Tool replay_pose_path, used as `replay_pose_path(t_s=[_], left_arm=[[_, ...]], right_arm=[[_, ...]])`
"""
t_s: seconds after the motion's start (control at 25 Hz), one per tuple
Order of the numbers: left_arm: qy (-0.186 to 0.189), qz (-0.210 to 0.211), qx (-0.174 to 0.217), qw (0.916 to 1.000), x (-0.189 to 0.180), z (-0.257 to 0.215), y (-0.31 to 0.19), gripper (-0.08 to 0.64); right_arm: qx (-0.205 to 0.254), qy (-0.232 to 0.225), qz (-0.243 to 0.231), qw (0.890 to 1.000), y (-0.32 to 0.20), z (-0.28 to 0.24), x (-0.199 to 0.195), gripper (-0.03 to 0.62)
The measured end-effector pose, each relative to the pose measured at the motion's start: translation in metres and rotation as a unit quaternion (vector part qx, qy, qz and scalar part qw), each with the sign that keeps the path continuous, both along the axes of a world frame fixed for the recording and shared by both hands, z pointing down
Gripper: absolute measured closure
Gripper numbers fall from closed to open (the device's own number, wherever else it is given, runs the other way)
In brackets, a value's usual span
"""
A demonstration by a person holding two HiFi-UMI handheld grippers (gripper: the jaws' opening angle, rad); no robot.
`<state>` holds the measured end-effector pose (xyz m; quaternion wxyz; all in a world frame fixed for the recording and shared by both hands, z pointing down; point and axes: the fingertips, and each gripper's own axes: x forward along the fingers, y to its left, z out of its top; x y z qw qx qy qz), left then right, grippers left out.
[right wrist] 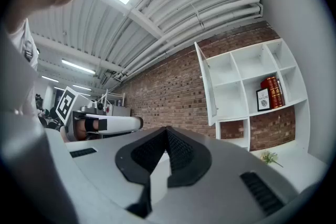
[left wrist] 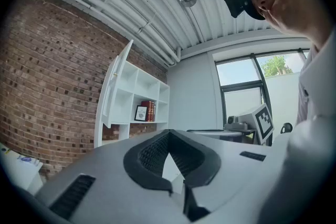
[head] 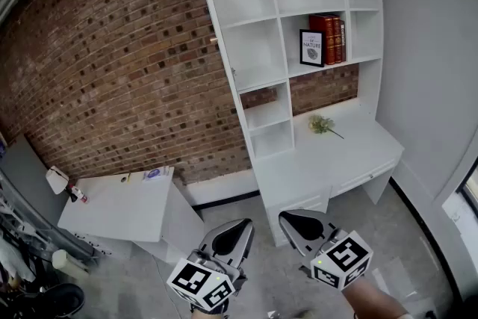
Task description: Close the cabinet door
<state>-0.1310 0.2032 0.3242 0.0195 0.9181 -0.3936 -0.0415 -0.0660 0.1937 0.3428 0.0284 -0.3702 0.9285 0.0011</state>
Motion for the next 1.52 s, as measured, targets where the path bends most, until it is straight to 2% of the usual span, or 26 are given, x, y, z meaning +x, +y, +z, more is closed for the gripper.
replay_pose_path(t_s=[0.48,0.68,1.12,1.52], left_arm=[[-0.002,-0.003,-0.006,1.0,0.018,0.005,-0.003,0.549],[-0.005,-0.014,0.008,0.9999,0.019,-0.007,-0.014,0.549],[-0.005,-0.043,-0.002,0.9991,0.027,-0.002,-0.023,0.549],[0.004,-0.047,0.018,0.9987,0.015,-0.019,-0.06,0.549]], right_arm=[[0.001,-0.002,-0.019,1.0,-0.001,0.001,0.008,0.575],[0.01,-0.021,-0.027,0.999,-0.007,-0.011,0.02,0.574],[0.011,-0.023,-0.037,0.999,-0.005,-0.006,0.041,0.574],[0.018,-0.026,-0.033,0.999,-0.036,-0.01,0.042,0.574]])
